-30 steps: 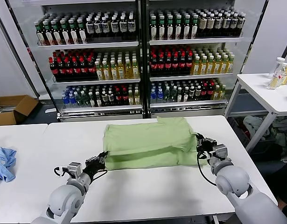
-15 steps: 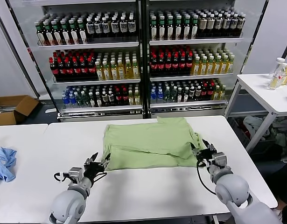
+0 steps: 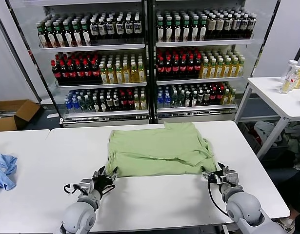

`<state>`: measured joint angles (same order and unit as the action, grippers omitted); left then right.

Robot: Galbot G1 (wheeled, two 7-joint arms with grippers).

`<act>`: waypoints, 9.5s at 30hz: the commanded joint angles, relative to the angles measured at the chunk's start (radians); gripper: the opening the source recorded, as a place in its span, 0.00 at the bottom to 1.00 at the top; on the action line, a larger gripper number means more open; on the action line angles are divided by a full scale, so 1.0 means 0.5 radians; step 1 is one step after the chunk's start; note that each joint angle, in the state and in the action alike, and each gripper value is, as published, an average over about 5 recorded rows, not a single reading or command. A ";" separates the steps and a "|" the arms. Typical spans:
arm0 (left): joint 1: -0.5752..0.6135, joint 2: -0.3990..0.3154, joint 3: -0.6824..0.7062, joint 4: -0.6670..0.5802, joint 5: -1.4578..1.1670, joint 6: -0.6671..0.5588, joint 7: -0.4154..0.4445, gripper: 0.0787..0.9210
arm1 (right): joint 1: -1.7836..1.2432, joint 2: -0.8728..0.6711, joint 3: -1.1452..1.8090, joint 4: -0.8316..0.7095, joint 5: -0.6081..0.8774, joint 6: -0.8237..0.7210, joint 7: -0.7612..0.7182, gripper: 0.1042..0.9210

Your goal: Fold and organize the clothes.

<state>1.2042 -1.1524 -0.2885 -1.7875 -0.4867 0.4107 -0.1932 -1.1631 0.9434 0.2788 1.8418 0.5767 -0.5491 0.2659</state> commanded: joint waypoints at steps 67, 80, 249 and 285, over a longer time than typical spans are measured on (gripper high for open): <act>-0.618 0.229 0.225 0.329 -0.170 0.211 -0.212 0.88 | 1.283 0.186 -0.644 -0.864 0.360 -0.060 0.074 0.88; -0.699 0.199 0.284 0.475 -0.208 0.225 -0.191 0.84 | 1.523 0.429 -0.815 -1.347 0.395 -0.063 0.008 0.87; 0.174 -0.085 0.115 -0.647 -1.393 0.012 0.008 0.01 | -0.415 -0.077 0.388 0.558 0.147 0.006 -0.033 0.88; 0.283 0.045 0.030 -0.842 -0.595 -0.021 0.059 0.86 | -0.331 -0.018 0.288 0.495 0.111 0.011 -0.035 0.88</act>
<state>1.3075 -1.1913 -0.1561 -2.1789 -0.8601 0.4012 -0.1052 -1.3313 0.9303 0.4282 2.0894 0.6329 -0.5438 0.2488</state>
